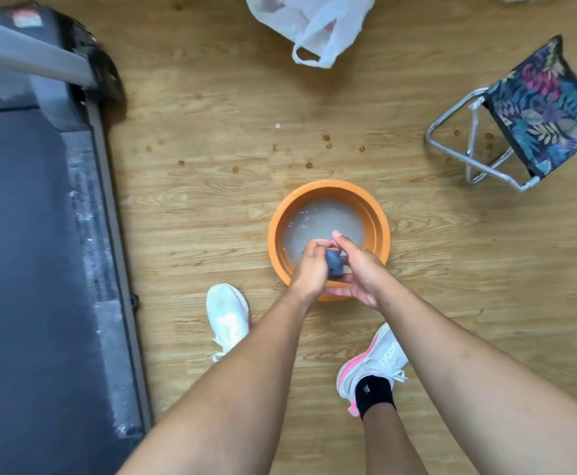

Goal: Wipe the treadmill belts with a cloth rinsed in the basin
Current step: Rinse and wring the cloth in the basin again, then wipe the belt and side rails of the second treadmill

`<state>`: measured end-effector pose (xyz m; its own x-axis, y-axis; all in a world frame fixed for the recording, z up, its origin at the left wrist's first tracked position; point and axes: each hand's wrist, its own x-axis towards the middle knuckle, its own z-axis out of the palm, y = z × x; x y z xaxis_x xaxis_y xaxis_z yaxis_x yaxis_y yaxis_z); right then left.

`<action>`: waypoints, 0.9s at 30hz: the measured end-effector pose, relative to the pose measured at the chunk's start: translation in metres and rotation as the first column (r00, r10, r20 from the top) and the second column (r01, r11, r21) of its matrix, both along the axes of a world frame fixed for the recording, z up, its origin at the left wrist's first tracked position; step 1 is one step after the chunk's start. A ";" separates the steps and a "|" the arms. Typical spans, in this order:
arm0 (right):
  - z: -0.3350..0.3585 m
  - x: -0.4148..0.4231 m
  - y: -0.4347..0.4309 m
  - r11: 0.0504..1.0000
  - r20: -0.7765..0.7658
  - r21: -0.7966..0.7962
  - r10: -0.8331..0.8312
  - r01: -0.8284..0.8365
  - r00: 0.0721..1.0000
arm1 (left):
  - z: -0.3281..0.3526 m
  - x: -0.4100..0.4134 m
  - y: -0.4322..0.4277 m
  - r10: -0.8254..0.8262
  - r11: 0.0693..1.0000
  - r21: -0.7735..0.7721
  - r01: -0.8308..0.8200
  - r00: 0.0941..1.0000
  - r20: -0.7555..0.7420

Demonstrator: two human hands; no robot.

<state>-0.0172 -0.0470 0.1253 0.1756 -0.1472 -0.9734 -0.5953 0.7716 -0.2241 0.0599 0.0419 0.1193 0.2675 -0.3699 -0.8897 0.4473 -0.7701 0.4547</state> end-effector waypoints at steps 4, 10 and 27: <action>0.067 0.025 0.010 0.971 -0.048 -0.233 -0.072 0.059 0.996 | 0.072 0.013 0.014 -0.148 0.982 -0.102 0.161 0.981 0.122; 0.149 0.062 0.003 0.598 -0.306 -0.543 0.512 -0.589 0.802 | 0.161 0.068 0.050 -0.294 0.956 0.104 0.275 0.901 0.320; 0.524 0.092 0.306 -0.384 -0.285 -0.620 0.923 -0.684 -0.260 | 0.497 -0.026 0.396 0.182 0.830 0.323 -0.454 0.769 0.613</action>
